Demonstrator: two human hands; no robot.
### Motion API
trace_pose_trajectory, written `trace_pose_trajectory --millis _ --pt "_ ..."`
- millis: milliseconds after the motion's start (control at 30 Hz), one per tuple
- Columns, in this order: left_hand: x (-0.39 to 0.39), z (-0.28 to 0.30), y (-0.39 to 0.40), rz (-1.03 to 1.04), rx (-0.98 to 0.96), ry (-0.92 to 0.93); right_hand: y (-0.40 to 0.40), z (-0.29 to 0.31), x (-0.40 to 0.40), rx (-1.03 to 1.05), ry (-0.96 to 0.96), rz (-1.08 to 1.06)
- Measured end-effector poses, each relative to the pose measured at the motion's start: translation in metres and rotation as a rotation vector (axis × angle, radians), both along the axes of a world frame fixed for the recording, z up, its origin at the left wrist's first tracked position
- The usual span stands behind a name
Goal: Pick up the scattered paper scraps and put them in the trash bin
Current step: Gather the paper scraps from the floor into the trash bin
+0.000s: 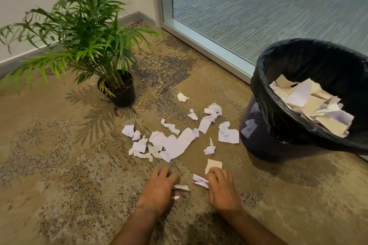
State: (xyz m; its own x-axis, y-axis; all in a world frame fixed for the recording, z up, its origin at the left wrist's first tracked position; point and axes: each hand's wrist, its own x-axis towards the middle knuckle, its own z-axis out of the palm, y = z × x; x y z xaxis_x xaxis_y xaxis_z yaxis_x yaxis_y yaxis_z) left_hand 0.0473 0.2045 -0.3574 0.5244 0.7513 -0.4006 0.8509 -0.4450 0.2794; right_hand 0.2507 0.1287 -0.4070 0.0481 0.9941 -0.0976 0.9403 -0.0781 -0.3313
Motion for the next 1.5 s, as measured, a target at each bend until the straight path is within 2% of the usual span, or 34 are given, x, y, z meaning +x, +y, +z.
trace_pose_trajectory --millis 133,200,300,367,467,600,700,833,1000,1133,1200,1300,1400,1500 --pt "-0.005 -0.008 0.000 0.175 -0.017 -0.119 0.009 0.003 0.009 -0.050 0.176 -0.064" --pt "-0.007 -0.010 -0.004 0.302 -0.016 -0.236 0.010 0.013 0.012 -0.024 0.336 -0.198" --pt "-0.006 0.001 -0.009 0.661 -0.077 -0.492 0.010 0.031 0.015 0.080 0.595 -0.516" --pt "-0.003 0.010 -0.012 0.953 -0.156 -0.673 0.008 0.042 0.018 0.133 0.687 -0.643" --pt "-0.006 0.013 -0.015 1.308 -0.285 -0.974 0.000 0.046 0.021 0.012 0.518 -0.599" --pt "-0.015 0.016 -0.028 1.586 -0.578 -1.338 -0.001 0.042 0.017 -0.284 0.236 -0.509" --pt "-0.022 0.019 -0.043 1.691 -0.736 -1.432 -0.003 0.039 0.010 -0.343 0.013 -0.321" --pt "-0.027 0.025 -0.062 1.719 -0.916 -1.505 -0.003 0.037 0.004 -0.319 -0.037 -0.228" --pt "-0.029 0.025 -0.068 1.699 -0.938 -1.437 0.002 0.035 -0.001 -0.242 -0.053 -0.145" --pt "-0.028 0.030 -0.065 1.685 -0.997 -1.301 -0.008 0.025 0.015 -0.153 0.253 -0.360" --pt "-0.024 0.029 -0.065 1.658 -0.957 -1.186 -0.009 0.030 0.021 -0.078 0.414 -0.500" --pt "-0.015 0.026 -0.065 1.605 -0.880 -1.067 -0.001 0.041 0.026 -0.029 0.528 -0.584" --pt "-0.008 0.028 -0.067 1.473 -0.713 -0.847 0.010 0.041 0.031 -0.020 0.438 -0.702" --pt "0.004 0.035 -0.075 1.053 -0.474 -0.525 0.020 0.050 0.028 -0.084 0.229 -0.742"
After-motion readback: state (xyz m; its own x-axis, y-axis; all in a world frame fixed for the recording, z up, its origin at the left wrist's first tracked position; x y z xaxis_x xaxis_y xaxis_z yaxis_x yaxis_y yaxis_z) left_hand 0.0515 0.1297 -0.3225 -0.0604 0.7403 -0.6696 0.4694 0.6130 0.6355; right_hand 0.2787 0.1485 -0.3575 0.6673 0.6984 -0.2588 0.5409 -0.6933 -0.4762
